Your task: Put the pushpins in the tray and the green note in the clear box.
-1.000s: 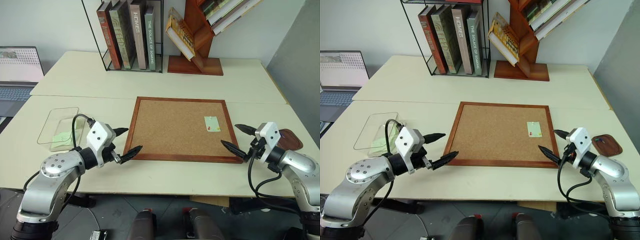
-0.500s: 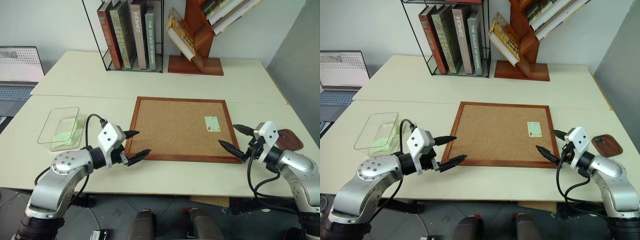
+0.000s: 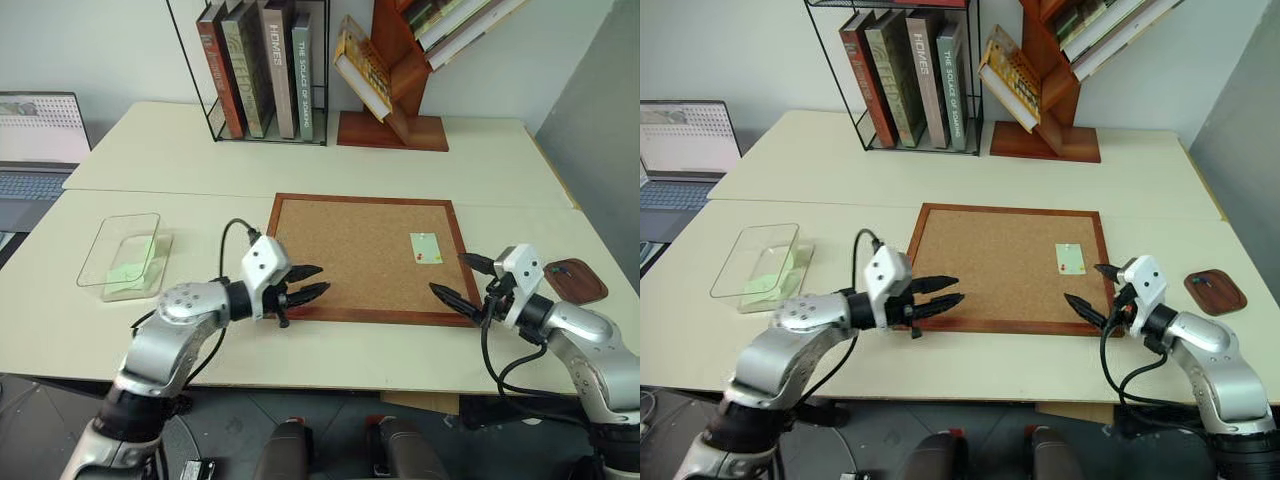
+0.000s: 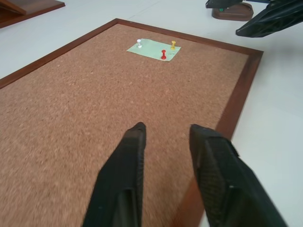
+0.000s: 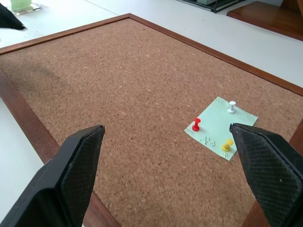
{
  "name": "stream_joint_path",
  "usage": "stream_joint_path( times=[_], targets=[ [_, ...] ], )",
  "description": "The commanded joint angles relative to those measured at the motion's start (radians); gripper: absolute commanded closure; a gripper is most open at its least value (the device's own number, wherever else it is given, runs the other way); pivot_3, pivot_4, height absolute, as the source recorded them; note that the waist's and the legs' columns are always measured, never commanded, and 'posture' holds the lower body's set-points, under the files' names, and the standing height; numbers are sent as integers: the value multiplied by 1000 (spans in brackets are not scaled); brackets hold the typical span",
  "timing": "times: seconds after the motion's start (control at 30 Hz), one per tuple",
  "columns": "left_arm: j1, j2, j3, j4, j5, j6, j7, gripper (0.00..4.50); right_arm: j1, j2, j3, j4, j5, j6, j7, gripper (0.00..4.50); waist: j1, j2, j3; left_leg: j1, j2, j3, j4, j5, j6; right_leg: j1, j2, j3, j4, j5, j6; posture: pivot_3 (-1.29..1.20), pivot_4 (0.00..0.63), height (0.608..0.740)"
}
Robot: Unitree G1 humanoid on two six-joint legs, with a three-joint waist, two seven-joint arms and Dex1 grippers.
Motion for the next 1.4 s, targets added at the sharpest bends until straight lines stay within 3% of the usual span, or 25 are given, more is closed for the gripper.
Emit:
stream_joint_path(
  times=[0.03,0.17,0.4,0.53,0.9,1.0,1.4],
  targets=[
    [-67,-41,-54,79,42,-52,-28,3828,-25,4,3,-20,-5,8,-11,0,0,0,0,0,0,0,0,0,0,0,0,0,0,0,0,0,150,740],
    [-121,-99,-86,179,79,-91,-30,4483,-40,2,34,-9,-32,12,-10,0,-1,0,0,-1,0,0,0,0,0,-1,0,0,0,0,1,0,150,740],
    [-201,-229,-126,445,158,-224,-8,4494,-184,45,113,137,-108,24,-42,0,-2,0,0,-1,0,0,2,0,0,0,1,0,1,1,1,0,150,740],
    [-219,-252,-134,580,204,-310,-23,4494,-304,92,119,288,-132,26,-73,0,-3,0,0,-1,0,0,3,0,0,0,1,0,1,1,2,0,150,740],
    [-197,-232,-127,605,243,-363,-60,4494,-553,181,132,675,-222,-55,-127,0,-4,1,0,-1,0,0,4,0,0,0,2,1,2,2,2,0,150,740],
    [-197,-231,-127,605,249,-365,-63,4500,-587,195,134,761,-254,-89,-150,366,-7,1,0,-1,0,1,4,0,0,0,1,1,2,2,2,0,150,740],
    [-200,-241,-126,612,262,-371,-63,4500,-630,223,137,872,-313,-187,-151,2942,-8,1,-1,0,0,1,4,0,0,0,1,1,3,2,2,0,150,740]
  ],
)
